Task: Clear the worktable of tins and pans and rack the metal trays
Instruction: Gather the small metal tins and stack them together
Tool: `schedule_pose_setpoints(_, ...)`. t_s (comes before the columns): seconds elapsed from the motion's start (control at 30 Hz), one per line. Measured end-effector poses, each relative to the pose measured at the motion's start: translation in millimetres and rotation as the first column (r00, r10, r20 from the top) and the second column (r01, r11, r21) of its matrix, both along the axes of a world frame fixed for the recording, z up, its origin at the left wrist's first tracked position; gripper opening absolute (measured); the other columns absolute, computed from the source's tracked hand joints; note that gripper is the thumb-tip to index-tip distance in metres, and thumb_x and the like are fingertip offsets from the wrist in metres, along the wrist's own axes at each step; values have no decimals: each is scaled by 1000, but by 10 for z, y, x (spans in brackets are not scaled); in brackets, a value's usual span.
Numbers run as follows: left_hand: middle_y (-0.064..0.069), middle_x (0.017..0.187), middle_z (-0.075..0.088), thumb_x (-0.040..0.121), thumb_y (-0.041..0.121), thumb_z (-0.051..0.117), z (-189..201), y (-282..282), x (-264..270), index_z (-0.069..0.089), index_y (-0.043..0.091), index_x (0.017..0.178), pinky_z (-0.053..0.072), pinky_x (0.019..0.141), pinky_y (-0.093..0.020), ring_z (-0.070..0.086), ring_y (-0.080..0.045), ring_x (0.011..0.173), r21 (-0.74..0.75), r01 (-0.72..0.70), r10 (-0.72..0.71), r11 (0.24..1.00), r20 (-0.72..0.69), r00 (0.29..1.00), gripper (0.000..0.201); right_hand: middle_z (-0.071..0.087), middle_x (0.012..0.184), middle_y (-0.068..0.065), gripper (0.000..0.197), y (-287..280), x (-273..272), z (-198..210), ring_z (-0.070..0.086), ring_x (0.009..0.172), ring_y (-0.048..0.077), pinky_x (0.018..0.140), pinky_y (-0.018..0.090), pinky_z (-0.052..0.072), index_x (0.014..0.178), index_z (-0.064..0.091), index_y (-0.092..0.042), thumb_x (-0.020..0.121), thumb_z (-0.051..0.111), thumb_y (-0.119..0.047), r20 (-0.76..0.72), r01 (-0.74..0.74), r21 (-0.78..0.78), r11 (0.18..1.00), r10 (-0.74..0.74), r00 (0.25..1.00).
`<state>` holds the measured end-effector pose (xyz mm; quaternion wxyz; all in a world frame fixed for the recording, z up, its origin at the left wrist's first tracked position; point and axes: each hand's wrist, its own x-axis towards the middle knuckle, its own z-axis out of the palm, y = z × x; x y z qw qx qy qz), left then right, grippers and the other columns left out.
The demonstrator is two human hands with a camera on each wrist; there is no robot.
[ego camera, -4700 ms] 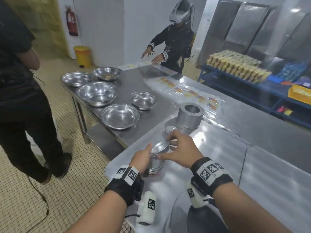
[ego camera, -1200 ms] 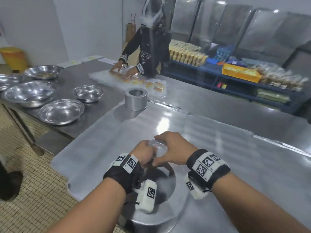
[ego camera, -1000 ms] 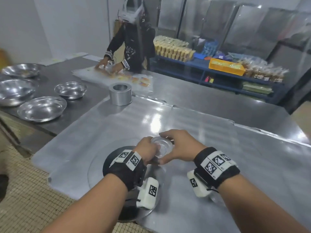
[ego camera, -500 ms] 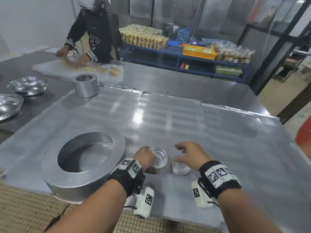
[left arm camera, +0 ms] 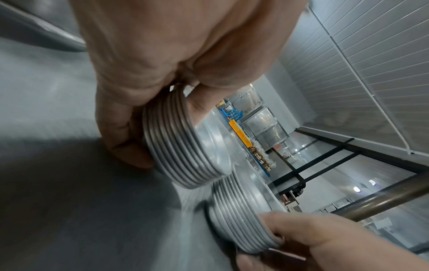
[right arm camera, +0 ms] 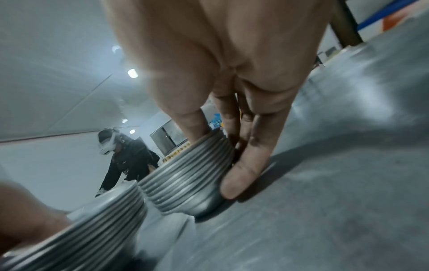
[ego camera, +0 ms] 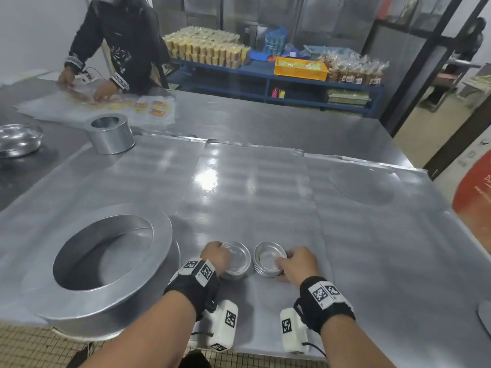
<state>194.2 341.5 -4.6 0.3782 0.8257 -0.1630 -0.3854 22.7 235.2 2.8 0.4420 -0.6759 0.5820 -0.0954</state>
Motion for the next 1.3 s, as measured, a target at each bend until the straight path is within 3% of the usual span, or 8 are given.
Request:
schedule_pose_setpoints(0.1,-15,80,67,86,-3,52,67,-62,42,72,1,91,42,67,-29,64,-34,84,-8,5,-5,1000,8,1000,22,69,74,16,9,-48,20,-4,73,59,29,50,38,60,71,69,-1,73,68,7,83,84,114,990,-94,992)
schedule_pose_setpoints(0.3,-6,67,60,86,-2,53,214,-314,253,69,10,77,46,67,-30,59,-29,77,2,12,-12,1000,25,1000,23,68,75,21,8,-303,152,-31,73,65,35,59,48,61,75,70,2,75,67,10,186,127,245,961,-175,967)
schedule_pose_setpoints(0.4,-9,75,65,84,1,58,268,-530,411,75,7,93,51,69,-34,61,-30,79,-12,12,-12,1000,23,1000,20,68,74,20,9,-529,305,-16,73,66,35,62,50,62,73,70,1,75,66,9,218,150,251,956,-207,954)
schedule_pose_setpoints(0.53,-8,72,68,77,0,61,313,-964,722,69,14,71,60,72,-38,67,-31,79,-50,-25,21,998,-63,998,18,67,73,22,6,-941,610,39,72,62,34,61,47,62,75,70,5,76,66,10,242,186,230,955,-241,940)
schedule_pose_setpoints(0.63,-15,86,71,77,-8,61,386,-1374,982,72,14,76,62,68,-54,69,-38,81,-115,-102,81,988,-180,980,24,70,77,26,8,-1309,882,79,73,68,37,64,50,62,74,70,4,77,66,10,276,221,202,954,-272,922)
schedule_pose_setpoints(0.8,-18,95,68,81,-11,64,409,-2157,1528,70,4,90,62,69,-54,67,-35,76,-190,-183,127,964,-275,953,19,71,80,22,9,-2049,1428,115,74,67,33,65,46,63,74,70,1,79,68,9,315,263,140,955,-295,902)
schedule_pose_setpoints(1.1,-20,103,68,80,-14,64,318,-3523,2466,65,-3,117,63,65,-49,71,-39,80,-246,-116,69,962,-192,979,39,69,91,19,10,-3521,2346,45,74,77,33,69,45,63,92,66,1,84,69,5,394,254,112,961,-277,877)
schedule_pose_setpoints(1.3,-10,85,72,78,8,69,88,-4327,2930,71,3,95,57,57,-26,71,-23,71,-200,21,-9,980,59,998,18,71,82,16,14,-4295,2757,-94,74,71,32,68,43,62,77,63,-8,79,74,-1,334,276,20,961,-267,904)
